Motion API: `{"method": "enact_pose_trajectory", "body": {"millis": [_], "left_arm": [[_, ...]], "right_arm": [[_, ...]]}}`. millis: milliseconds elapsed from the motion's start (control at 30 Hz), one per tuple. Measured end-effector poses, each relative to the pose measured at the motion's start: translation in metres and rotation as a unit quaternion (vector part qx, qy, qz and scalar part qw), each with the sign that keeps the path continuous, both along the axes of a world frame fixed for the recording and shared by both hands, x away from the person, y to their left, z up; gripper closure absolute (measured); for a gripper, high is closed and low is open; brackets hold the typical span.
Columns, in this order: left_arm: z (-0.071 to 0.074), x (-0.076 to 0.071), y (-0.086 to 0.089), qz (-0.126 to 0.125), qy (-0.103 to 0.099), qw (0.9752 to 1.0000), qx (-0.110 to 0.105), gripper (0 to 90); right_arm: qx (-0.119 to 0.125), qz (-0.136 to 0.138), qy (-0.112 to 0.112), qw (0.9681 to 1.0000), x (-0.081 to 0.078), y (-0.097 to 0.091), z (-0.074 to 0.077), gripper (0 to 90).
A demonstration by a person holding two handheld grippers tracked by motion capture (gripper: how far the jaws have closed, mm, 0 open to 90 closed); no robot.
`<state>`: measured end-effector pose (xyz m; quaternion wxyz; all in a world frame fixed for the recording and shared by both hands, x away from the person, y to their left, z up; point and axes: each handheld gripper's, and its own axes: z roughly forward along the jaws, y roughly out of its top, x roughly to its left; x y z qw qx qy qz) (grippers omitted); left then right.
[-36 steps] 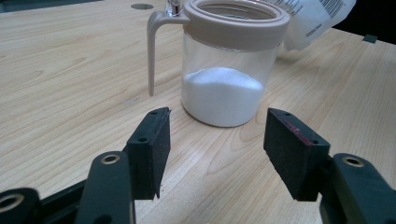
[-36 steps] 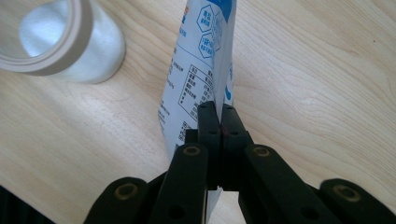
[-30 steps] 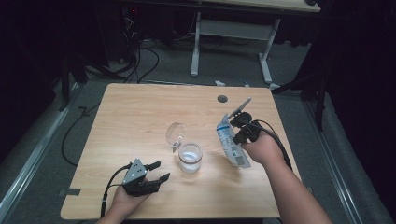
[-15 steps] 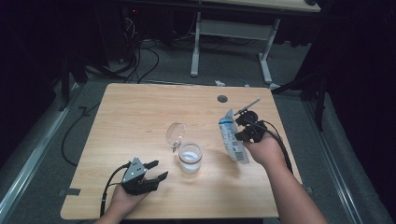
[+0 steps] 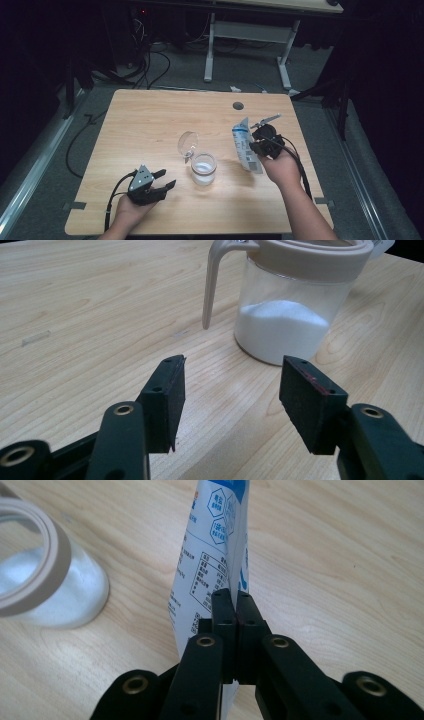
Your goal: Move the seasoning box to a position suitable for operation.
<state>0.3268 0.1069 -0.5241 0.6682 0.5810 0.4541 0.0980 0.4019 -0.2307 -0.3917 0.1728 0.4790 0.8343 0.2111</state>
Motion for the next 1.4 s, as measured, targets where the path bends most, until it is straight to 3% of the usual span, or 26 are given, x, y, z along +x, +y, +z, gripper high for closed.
{"method": "enact_pose_trajectory", "body": {"millis": [33, 100, 433, 500, 733, 1200, 1400], "left_arm": [[0.000, 0.000, 0.000, 0.000, -0.001, 1.0000, 0.000, 44.2], [0.000, 0.000, 0.000, 0.001, -0.004, 1.0000, 0.000, 43.9], [0.000, -0.001, 0.000, 0.001, -0.006, 1.0000, 0.001, 42.8], [-0.001, -0.001, -0.001, -0.001, -0.004, 1.0000, 0.001, 42.8], [-0.001, -0.001, 0.000, -0.002, -0.005, 1.0000, -0.001, 42.8], [-0.002, -0.001, 0.000, -0.004, -0.004, 1.0000, 0.007, 43.7], [-0.001, 0.000, 0.003, -0.003, 0.003, 1.0000, 0.001, 44.7]], "right_arm": [[0.015, -0.005, -0.009, 0.9998, -0.002, -0.002, 0.000, 90.0], [0.022, -0.009, -0.013, 0.9996, -0.003, -0.004, -0.002, 90.0], [0.030, -0.008, -0.037, 0.9988, -0.012, -0.008, -0.012, 90.0], [0.047, -0.014, -0.041, 0.9979, -0.015, -0.011, -0.014, 90.0], [0.067, -0.026, -0.057, 0.9957, -0.024, -0.020, -0.024, 90.0], [0.114, -0.043, -0.115, 0.9859, -0.046, -0.036, -0.039, 90.0], [0.135, -0.043, -0.144, 0.9795, -0.054, -0.041, -0.046, 90.0]]}}
